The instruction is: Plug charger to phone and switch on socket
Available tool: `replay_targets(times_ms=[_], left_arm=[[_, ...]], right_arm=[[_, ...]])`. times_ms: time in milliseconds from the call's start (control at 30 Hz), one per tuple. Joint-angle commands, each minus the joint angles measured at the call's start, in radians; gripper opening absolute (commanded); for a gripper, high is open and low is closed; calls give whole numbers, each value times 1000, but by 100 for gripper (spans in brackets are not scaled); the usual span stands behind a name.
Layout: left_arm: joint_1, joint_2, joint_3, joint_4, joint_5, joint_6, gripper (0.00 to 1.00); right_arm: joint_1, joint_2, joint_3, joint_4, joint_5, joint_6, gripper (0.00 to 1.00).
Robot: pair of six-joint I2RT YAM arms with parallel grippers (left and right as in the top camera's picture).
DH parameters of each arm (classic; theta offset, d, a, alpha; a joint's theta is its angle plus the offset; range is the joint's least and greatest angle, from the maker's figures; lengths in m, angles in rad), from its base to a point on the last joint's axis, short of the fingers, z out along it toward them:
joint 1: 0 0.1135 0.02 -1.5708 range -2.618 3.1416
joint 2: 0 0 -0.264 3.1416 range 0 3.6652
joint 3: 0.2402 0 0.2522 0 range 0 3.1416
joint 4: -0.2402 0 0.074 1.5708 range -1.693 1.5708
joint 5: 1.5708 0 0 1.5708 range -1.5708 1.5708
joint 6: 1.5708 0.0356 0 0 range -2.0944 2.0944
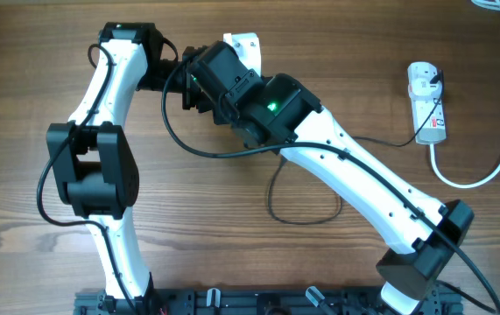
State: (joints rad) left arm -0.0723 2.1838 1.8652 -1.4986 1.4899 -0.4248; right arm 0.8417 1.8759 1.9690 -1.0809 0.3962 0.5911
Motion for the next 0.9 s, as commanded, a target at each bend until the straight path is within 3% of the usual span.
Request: replay_targets(times_ms=[0, 100, 400, 600, 667, 700, 867], left_arm=[[-3, -48, 1, 0, 35, -3, 66], [-3, -48, 1, 0, 35, -3, 66], [-3, -48, 2, 0, 35, -3, 68], [-3, -48, 2, 0, 35, -2, 82], [-3, -48, 1, 0, 35, -2, 98], [-3, -48, 2, 0, 35, -3, 100], [-3, -48, 1, 0, 35, -2, 100]], right_arm=[[3, 9, 20, 4, -5, 14, 21], [3, 9, 20, 4, -5, 16, 14], [3, 9, 20, 2, -5, 28, 9], [3, 9, 20, 0, -5, 76, 5], [2, 9, 20, 0, 4, 120, 5], [2, 9, 20, 0, 11, 145, 5], [2, 9, 20, -1, 113, 505, 4]])
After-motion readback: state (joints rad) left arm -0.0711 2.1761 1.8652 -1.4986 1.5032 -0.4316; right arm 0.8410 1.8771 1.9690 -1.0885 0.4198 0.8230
